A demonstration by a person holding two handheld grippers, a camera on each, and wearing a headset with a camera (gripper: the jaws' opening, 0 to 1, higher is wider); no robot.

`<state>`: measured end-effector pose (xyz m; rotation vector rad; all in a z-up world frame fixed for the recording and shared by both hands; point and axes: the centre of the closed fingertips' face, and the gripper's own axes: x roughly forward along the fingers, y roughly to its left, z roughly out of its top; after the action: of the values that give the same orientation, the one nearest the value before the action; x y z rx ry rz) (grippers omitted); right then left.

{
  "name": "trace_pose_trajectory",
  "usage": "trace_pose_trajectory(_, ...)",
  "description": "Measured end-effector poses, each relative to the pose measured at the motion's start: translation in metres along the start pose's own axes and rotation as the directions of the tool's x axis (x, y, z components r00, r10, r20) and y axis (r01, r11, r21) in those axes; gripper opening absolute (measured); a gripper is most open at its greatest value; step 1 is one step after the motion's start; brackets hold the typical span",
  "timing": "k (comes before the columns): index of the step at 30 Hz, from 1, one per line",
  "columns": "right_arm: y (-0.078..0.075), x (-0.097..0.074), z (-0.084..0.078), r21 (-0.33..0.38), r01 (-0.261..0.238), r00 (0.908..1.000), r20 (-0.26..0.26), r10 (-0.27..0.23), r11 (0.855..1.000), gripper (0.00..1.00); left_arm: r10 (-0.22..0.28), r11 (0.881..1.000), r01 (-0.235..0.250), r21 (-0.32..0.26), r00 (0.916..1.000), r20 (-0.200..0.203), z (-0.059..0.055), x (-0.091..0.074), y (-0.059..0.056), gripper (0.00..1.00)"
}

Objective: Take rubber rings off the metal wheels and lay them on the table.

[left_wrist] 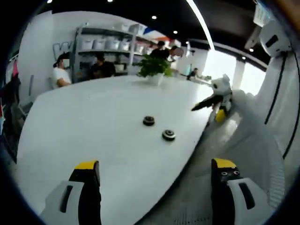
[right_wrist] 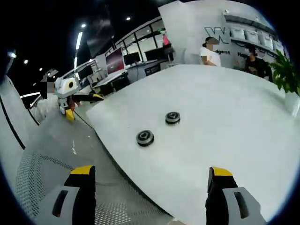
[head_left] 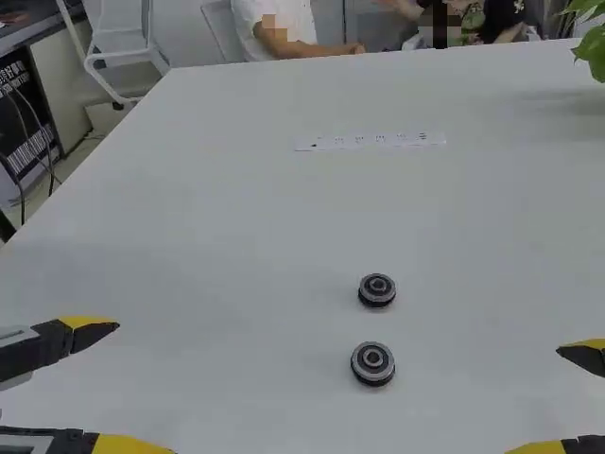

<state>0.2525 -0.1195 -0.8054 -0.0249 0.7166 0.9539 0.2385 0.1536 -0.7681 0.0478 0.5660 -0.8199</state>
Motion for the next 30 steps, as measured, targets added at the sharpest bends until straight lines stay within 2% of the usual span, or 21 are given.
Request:
trace_pose_trajectory(17, -0.0007, -0.0049, 0.003, 0.008, 0.025, 0.9993, 0.029, -0.025, 1.0, 0.99, 0.01, 1.0, -0.01, -0.021, 0.9999, 0.01, 0.0015, -0.0011, -0.0038, 1.0)
trace_pose_trajectory(21, 0.0002, -0.0039, 0.0033, 0.009, 0.024, 0.9992, 0.032, -0.025, 1.0, 0.99, 0.012, 0.999, -0.012, -0.046, 0.9999, -0.005, -0.0028, -0.0008, -0.0019, 1.0)
trace_pose_trajectory(30, 0.0, -0.0037, 0.0044, 0.004, 0.035, 0.9986, 0.041, -0.035, 0.999, 0.99, 0.012, 0.998, -0.011, -0.058, 0.9999, 0.011, -0.0003, -0.0023, -0.0029, 1.0)
